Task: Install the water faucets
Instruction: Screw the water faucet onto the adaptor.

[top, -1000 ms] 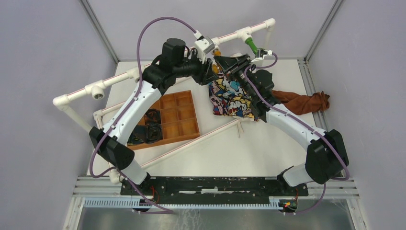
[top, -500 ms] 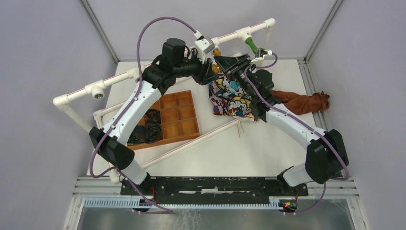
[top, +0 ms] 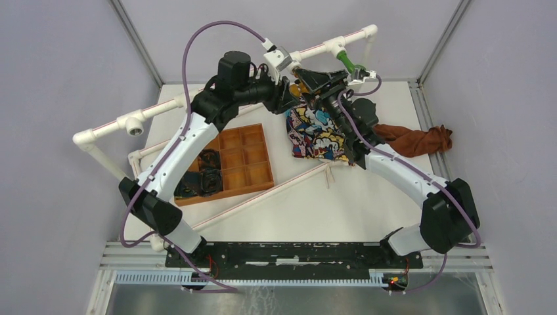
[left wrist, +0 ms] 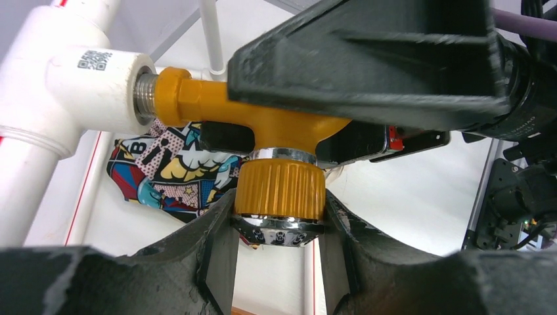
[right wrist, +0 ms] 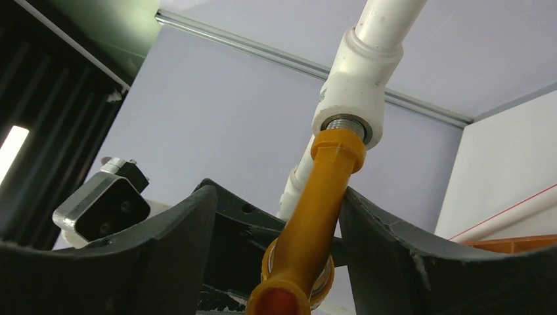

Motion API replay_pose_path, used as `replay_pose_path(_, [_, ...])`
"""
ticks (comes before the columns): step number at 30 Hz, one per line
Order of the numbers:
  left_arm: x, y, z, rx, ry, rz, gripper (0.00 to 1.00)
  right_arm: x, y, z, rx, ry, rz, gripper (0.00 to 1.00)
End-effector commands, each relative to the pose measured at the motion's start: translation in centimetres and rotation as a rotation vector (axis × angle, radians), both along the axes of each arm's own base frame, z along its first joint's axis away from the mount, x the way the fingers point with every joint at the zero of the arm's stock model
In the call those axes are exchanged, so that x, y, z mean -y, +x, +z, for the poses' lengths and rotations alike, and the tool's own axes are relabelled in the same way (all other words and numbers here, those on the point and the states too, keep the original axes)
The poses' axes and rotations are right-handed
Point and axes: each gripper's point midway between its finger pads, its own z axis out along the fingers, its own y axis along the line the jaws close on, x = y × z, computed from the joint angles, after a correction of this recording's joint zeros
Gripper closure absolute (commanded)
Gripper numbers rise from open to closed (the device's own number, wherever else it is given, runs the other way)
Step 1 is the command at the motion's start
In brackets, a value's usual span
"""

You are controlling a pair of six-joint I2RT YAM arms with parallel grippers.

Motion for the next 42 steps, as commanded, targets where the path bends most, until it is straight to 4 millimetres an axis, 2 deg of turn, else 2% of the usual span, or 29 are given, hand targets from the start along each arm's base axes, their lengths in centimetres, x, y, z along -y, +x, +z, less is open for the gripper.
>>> replay_pose_path(1, [-0.4,0.0,2.6,0.077,-0.039,0.025,0.98,0.7,-0.5,1.1,-0.128,0.264,0.072,0.26])
replay_pose_path(6, [-0.4,0.0,2.4,0.073,-0.039,0.021,0.98,1.2,-0.7,0.6,-0.137,0.251,0.05,0.26])
replay_pose_path(9, [-0.5,0.0,2.1,0.069,-0.035,0.025,0.98,1.4,-0.9,0.3,-0.141,0.25,0.046,0.4])
replay_pose_path(11, [-0.6,0.0,2.0,0.067,-0.032,0.027,0.98,1.5,-0.9,0.0,-0.148,0.25,0.043,0.54])
replay_pose_path(13, [-0.6,0.0,2.0,0.069,-0.032,0.029,0.98,1.4,-0.9,-0.2,-0.153,0.247,0.044,0.58])
replay_pose_path(14, [-0.7,0.0,2.1,0.071,-0.033,0.03,0.98,1.3,-0.9,-0.2,-0.152,0.245,0.049,0.55])
replay_pose_path(19, [-0.9,0.2,2.3,0.077,-0.036,0.04,0.98,1.0,-1.2,-0.3,-0.136,0.214,0.064,0.28])
replay_pose_path(25, [-1.3,0.7,2.4,0.074,-0.04,0.062,0.98,2.0,-1.9,-1.0,-0.124,0.156,0.021,0.13])
replay_pose_path(31, [-1.4,1.0,2.6,0.07,-0.051,0.072,0.98,3.2,-3.1,-2.5,-0.12,0.086,-0.008,0.07])
replay_pose_path(35, [-1.7,1.1,2.6,0.073,-0.045,0.082,0.98,4.6,-5.1,-4.4,-0.096,0.003,-0.01,0.07])
replay_pose_path(37, [-1.8,1.1,2.7,0.078,-0.045,0.083,0.98,5.8,-6.4,-4.5,-0.046,-0.045,-0.039,0.07])
replay_pose_path(39, [-1.9,1.1,2.8,0.08,-0.047,0.086,0.98,7.5,-6.8,-4.4,0.043,-0.199,-0.136,0.07])
replay_pose_path(42, [-2.0,1.2,2.9,0.081,-0.047,0.089,0.98,10.3,-6.8,-2.6,0.19,-0.495,-0.328,0.07])
